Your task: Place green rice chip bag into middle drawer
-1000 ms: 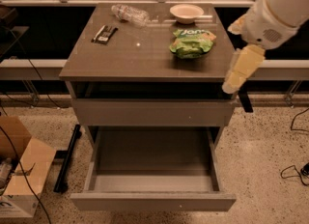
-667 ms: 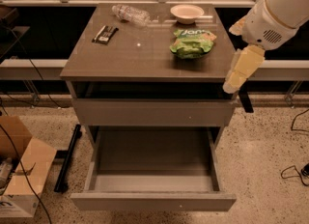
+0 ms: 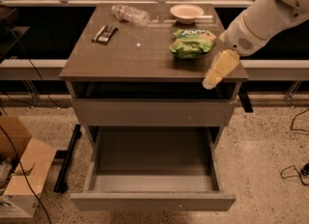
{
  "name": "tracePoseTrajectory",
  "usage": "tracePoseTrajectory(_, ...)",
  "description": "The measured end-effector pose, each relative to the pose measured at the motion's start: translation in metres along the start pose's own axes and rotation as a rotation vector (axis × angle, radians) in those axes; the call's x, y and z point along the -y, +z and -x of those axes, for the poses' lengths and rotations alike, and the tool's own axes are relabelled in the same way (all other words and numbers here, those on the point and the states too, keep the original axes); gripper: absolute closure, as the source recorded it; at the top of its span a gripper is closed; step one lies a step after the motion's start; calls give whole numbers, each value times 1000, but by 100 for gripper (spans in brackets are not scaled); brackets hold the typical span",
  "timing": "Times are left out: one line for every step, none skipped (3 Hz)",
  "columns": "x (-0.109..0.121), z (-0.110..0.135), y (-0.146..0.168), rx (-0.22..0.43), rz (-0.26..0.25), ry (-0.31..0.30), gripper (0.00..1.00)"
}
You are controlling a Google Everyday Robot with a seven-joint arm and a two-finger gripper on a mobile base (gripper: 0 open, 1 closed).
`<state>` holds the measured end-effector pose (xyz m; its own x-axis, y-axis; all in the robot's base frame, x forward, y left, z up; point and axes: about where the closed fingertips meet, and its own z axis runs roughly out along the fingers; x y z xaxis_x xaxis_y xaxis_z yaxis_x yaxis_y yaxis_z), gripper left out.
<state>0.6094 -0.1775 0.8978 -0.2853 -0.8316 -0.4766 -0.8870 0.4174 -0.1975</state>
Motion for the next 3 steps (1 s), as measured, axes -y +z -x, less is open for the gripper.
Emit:
tracePoseTrajectory(35, 7, 30, 8, -62, 36, 0)
tracePoseTrajectory(83, 12, 51, 23, -133, 66, 0)
tracePoseTrajectory(107, 21, 67, 35, -150, 72, 0)
